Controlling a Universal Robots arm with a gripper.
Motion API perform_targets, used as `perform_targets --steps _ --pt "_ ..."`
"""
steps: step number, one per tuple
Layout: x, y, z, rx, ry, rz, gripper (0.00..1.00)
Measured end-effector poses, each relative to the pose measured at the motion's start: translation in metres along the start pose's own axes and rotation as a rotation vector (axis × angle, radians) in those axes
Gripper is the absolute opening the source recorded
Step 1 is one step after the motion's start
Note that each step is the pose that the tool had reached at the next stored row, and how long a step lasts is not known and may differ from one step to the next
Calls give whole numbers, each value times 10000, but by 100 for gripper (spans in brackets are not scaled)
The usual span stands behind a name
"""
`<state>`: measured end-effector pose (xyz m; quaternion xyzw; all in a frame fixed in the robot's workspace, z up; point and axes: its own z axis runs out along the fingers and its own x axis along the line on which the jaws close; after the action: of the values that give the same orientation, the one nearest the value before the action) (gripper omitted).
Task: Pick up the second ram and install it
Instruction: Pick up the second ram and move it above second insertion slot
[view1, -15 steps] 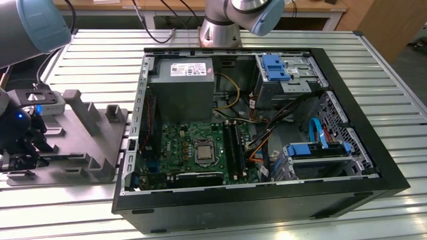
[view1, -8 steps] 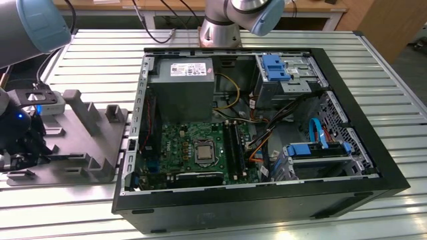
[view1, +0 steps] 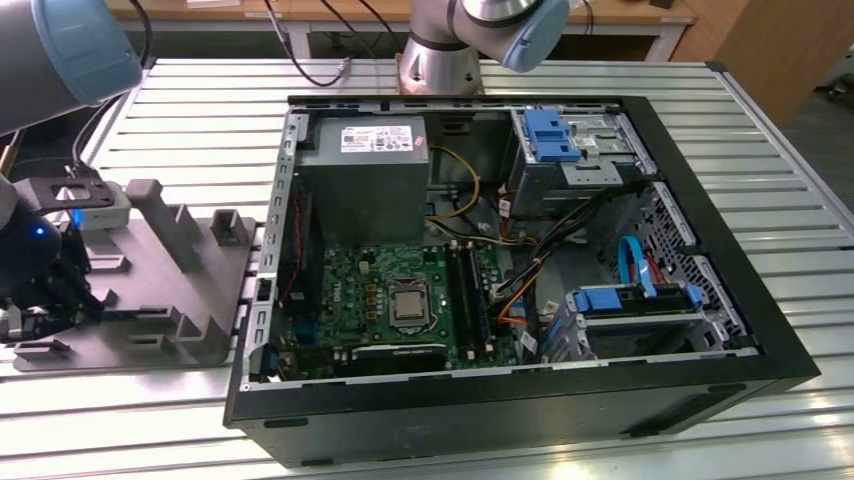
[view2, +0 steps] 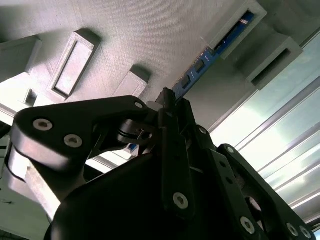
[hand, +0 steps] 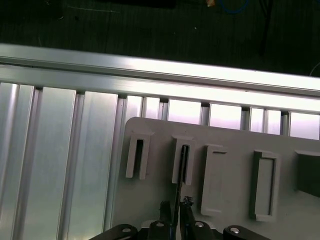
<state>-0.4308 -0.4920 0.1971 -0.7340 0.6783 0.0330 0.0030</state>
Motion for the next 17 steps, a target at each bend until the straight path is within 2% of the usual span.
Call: perform_targets --steps 4,8,12,14,17 --pt "0 -1 -8 1 -1 -1 21" --pt "4 -54 -11 -2 0 0 21" --pt "4 -60 -11 -2 -3 1 21" --pt "4 -61 -19 1 -62 -2 21" --pt "4 -61 -18 9 -70 61 21"
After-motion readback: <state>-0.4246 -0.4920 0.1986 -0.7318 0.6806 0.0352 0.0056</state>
